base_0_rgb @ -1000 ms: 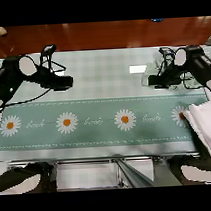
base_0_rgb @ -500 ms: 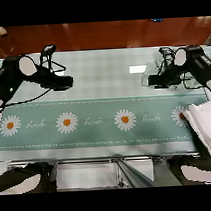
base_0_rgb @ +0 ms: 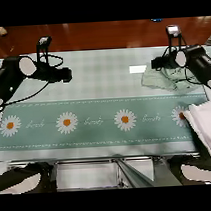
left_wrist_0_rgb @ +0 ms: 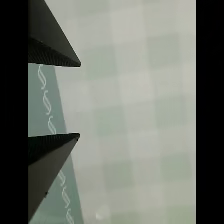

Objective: Fold the shirts.

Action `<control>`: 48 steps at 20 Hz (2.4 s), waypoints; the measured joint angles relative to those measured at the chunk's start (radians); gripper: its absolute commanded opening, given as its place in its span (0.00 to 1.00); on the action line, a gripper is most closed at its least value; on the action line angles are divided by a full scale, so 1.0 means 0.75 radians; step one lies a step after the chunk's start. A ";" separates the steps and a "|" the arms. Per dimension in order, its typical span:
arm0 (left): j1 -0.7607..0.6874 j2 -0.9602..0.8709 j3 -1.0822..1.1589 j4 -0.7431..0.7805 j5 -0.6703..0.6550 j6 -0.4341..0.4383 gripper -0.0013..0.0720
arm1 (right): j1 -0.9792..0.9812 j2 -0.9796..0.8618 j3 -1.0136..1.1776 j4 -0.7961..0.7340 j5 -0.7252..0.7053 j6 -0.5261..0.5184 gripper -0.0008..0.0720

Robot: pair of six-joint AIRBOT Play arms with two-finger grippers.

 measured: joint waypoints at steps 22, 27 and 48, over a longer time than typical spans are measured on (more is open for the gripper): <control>0.226 0.106 -0.007 0.053 -0.098 -0.042 0.71 | -0.342 -0.487 0.408 0.139 0.331 -0.217 0.05; 0.267 0.311 -0.007 0.051 -0.135 -0.027 0.71 | -0.340 -0.207 0.447 0.257 0.299 -0.325 0.05; 0.134 0.922 -0.437 0.045 -0.192 -0.002 0.71 | 0.525 0.497 0.484 0.371 0.039 -0.359 0.05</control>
